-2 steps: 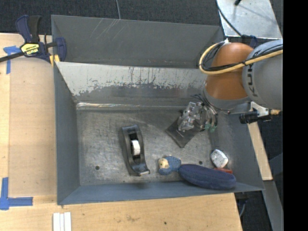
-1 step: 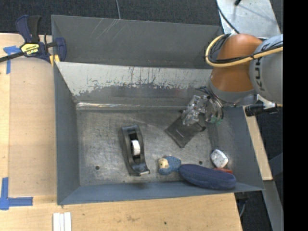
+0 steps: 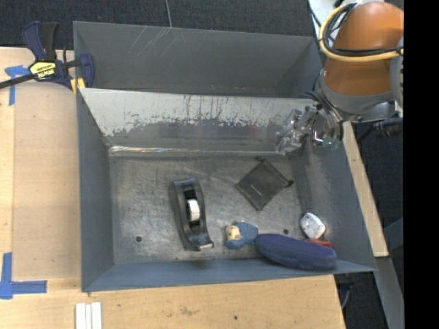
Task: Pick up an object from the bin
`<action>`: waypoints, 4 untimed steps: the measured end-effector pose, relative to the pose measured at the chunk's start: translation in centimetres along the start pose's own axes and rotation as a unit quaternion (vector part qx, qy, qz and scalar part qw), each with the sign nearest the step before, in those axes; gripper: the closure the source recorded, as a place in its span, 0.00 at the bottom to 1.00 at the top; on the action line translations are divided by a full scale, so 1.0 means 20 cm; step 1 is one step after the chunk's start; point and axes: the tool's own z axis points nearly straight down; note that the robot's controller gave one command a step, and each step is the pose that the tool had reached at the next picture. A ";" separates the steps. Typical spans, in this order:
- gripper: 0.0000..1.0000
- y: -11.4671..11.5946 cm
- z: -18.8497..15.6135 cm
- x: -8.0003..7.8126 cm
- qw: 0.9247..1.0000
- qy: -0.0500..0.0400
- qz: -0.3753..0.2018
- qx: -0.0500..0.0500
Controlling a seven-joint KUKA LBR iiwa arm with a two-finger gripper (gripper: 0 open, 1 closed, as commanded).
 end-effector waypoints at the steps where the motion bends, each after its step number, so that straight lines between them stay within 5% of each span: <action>1: 1.00 -0.04 0.56 0.00 0.991 0.008 0.134 0.003; 2: 0.00 -0.04 0.55 0.00 0.991 0.006 0.133 0.002; 3: 0.00 -0.13 0.80 -0.01 0.987 0.004 0.161 0.001; 4: 1.00 -0.13 0.77 -0.04 0.987 -0.005 0.160 0.000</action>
Offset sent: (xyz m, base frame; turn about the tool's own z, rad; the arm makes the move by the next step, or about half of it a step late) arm -0.0008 -0.0075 -0.1102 0.2683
